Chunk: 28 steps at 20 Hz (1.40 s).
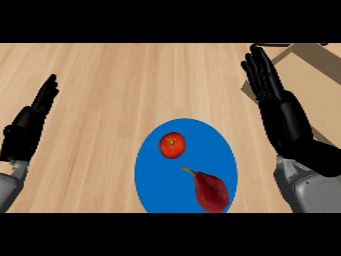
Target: Pick the pear from the plate and place it in the cardboard box
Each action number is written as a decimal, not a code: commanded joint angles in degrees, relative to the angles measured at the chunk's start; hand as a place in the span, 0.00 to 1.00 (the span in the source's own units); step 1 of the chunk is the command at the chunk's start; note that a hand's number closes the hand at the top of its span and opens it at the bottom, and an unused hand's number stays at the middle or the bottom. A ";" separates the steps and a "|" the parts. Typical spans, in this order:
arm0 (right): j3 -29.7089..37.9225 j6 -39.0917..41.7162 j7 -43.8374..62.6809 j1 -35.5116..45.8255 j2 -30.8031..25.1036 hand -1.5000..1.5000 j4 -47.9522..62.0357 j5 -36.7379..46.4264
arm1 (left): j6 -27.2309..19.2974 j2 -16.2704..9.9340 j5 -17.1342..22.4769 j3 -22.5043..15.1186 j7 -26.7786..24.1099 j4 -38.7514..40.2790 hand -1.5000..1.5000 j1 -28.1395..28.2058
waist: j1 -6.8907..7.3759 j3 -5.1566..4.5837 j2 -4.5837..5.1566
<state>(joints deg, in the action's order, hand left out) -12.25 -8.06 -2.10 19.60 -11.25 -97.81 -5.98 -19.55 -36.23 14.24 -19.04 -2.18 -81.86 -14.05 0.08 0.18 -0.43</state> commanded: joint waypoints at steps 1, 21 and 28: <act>2.26 3.97 5.74 2.99 -2.79 0.00 -5.37 -2.56 | -0.57 -0.75 -2.56 -0.31 0.62 -8.77 0.50 4.95 | 0.41 -0.16 0.16; -1.00 37.41 -15.35 10.96 -27.48 0.00 -3.78 12.52 | 13.98 2.72 -0.71 -0.13 -6.80 -1.98 0.50 -2.03 | 0.01 -0.23 0.42; -10.41 46.49 -6.67 13.86 -33.35 0.00 -14.97 21.64 | 12.50 4.74 -2.53 -1.90 -4.86 -3.65 0.50 -1.23 | -0.38 -0.30 0.12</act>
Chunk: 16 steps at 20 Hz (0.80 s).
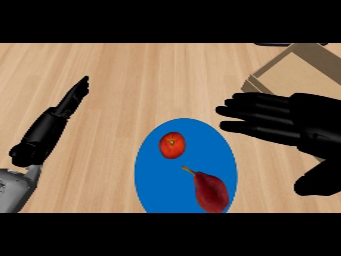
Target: Pick the pear from the plate and place it in the cardboard box
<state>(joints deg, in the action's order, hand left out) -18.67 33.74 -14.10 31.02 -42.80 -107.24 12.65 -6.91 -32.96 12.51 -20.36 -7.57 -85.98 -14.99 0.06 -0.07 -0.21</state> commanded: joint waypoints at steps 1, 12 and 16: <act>-5.43 4.56 6.09 2.05 -1.47 0.00 -5.72 5.39 | 3.31 -2.17 1.69 2.75 -1.88 1.19 0.50 1.76 | 0.24 -0.05 -0.02; -15.12 17.30 35.20 1.45 8.09 0.00 -20.65 7.89 | 3.98 1.80 -1.24 4.31 -1.74 2.38 0.50 0.95 | -0.38 -0.03 -0.01; -19.04 18.21 39.09 -1.23 14.31 0.00 -18.20 12.69 | 2.48 3.48 -4.86 3.52 1.84 -2.98 0.50 2.37 | 0.14 0.04 0.08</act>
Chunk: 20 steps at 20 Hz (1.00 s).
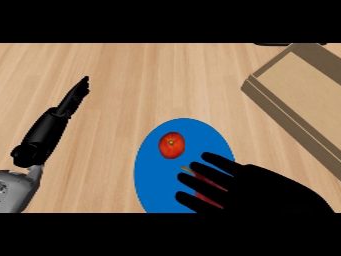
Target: Pick the pear from the plate and place it in the cardboard box
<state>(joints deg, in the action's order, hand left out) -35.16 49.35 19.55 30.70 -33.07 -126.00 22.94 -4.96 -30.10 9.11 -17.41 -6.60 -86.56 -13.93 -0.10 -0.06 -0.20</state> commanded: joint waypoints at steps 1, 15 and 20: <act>-4.83 3.21 9.24 -1.23 6.39 0.00 -0.46 2.17 | 4.33 -2.83 2.18 3.73 3.60 -2.93 0.50 -1.57 | 0.18 0.01 -0.01; -8.89 0.52 2.23 -4.33 12.03 0.00 5.60 20.14 | 8.25 2.69 -3.69 7.94 -2.12 -0.52 0.50 3.88 | 0.44 0.06 0.13; -9.66 0.09 -1.12 -4.60 12.02 0.00 8.39 26.10 | 9.08 5.97 -6.50 9.01 -1.74 5.22 0.50 -1.35 | 0.08 0.05 0.23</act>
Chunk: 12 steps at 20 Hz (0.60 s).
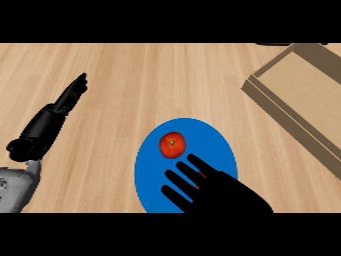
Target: Pick the pear from the plate and place it in the cardboard box
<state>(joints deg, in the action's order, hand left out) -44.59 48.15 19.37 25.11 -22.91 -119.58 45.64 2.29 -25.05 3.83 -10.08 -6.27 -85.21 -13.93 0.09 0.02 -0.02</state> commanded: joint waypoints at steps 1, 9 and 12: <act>-0.81 2.27 0.48 0.56 2.43 0.00 2.44 4.29 | 1.18 -0.08 -0.56 1.64 1.82 -4.24 0.50 2.45 | 0.23 -0.01 -0.07; 1.12 -3.02 -10.01 -3.08 1.03 0.00 7.08 9.63 | 2.75 3.09 -4.16 3.10 3.57 -4.13 0.50 1.17 | 0.06 0.00 -0.02; -0.30 -4.07 -10.56 -3.26 4.94 0.00 10.61 12.70 | 4.31 3.99 -3.97 4.68 2.87 -3.22 0.50 1.50 | 0.05 -0.01 -0.01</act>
<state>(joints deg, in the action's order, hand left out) -44.38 45.03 11.09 23.20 -19.71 -111.14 55.61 5.30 -21.89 0.33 -6.73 -4.31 -87.23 -13.11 0.14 0.01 -0.01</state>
